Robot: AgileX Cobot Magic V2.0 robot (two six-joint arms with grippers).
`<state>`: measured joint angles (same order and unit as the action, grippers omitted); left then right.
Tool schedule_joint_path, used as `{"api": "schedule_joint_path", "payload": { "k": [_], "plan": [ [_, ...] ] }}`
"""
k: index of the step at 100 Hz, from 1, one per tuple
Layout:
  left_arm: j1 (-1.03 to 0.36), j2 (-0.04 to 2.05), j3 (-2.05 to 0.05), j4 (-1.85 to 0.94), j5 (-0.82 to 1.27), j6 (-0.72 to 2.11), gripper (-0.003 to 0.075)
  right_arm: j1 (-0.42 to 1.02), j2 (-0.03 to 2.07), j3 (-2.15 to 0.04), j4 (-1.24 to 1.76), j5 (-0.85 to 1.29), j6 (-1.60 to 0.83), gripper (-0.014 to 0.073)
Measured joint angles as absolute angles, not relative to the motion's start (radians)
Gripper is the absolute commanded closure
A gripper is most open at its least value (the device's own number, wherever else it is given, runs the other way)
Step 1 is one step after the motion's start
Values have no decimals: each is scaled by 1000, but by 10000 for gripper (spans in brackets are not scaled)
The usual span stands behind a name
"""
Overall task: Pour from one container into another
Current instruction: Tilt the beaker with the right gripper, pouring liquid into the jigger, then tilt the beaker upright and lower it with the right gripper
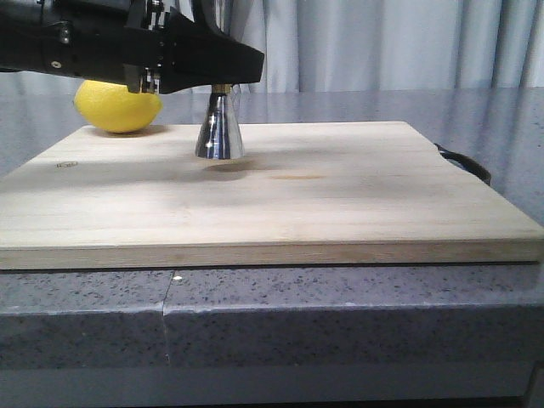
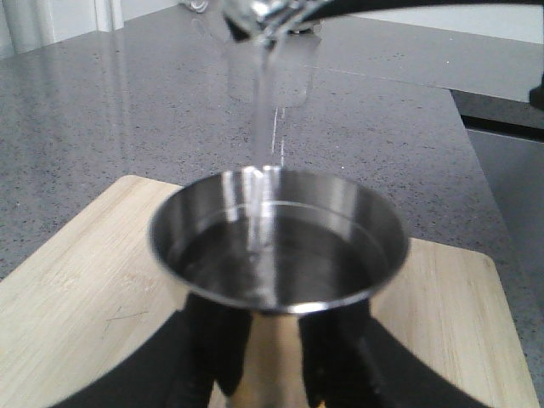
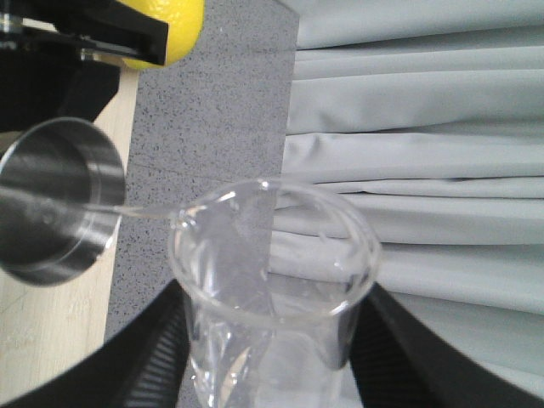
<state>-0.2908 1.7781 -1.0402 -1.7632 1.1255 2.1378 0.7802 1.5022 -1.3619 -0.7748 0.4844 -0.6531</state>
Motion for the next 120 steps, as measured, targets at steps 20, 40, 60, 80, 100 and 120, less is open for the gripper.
{"api": "schedule_joint_path", "payload": {
  "k": [20, 40, 60, 80, 100, 120],
  "plan": [
    [-291, 1778, -1040, -1763, 1125, 2138, 533, 780, 1502, -1362, -760, 484, -488, 273],
    [-291, 1778, -1040, -1763, 1125, 2138, 533, 735, 1496, -1362, -730, 484, -157, 273],
    [-291, 1778, -1040, -1763, 1125, 2138, 533, 615, 1428, -1324, -599, 412, 40, 273],
    [-291, 1778, -1040, -1763, 1125, 2138, 533, 460, 1351, -1151, -424, 228, 91, 273],
    [-291, 1778, -1040, -1763, 1125, 2138, 533, 360, 1326, -949, -255, -21, 99, 273],
    [-291, 1778, -1040, -1763, 1125, 2138, 533, 345, 1324, -783, -194, -270, 101, 273]
  ]
}}
